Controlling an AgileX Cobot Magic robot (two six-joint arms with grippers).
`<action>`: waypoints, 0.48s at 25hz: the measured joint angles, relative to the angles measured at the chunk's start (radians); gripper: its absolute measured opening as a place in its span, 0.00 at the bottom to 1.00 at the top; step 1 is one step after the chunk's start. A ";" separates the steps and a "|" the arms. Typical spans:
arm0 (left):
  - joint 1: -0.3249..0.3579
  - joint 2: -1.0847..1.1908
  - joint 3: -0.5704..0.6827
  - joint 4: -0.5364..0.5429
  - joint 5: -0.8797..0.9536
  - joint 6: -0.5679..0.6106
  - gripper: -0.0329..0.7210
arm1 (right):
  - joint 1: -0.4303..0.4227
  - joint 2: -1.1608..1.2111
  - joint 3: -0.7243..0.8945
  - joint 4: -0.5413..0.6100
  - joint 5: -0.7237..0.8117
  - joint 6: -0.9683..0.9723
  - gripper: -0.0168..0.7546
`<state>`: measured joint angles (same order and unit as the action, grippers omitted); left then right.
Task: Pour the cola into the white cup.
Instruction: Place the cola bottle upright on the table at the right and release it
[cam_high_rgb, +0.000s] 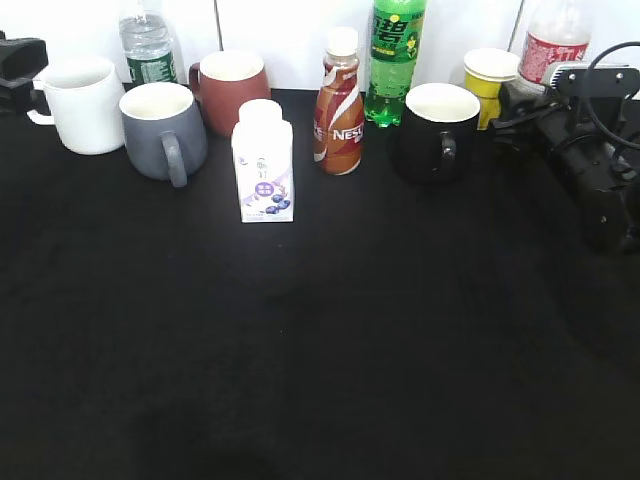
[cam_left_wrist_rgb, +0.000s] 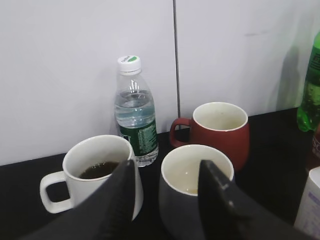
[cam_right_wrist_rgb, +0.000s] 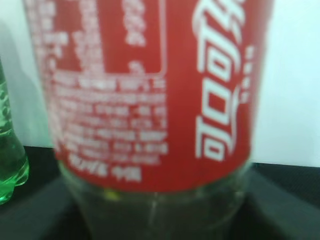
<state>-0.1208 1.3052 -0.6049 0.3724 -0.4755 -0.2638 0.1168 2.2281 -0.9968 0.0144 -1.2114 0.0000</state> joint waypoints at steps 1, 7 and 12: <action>0.000 -0.001 0.000 0.000 0.000 0.000 0.47 | 0.000 -0.002 0.004 0.003 0.000 0.000 0.76; 0.000 -0.012 0.000 0.000 0.013 0.000 0.47 | 0.001 -0.091 0.156 0.018 0.000 0.000 0.80; -0.015 -0.037 0.000 -0.001 0.135 -0.109 0.48 | 0.001 -0.378 0.331 -0.014 0.228 0.006 0.79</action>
<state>-0.1354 1.2682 -0.6046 0.3712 -0.3402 -0.3729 0.1180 1.8496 -0.6656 0.0000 -0.9833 0.0060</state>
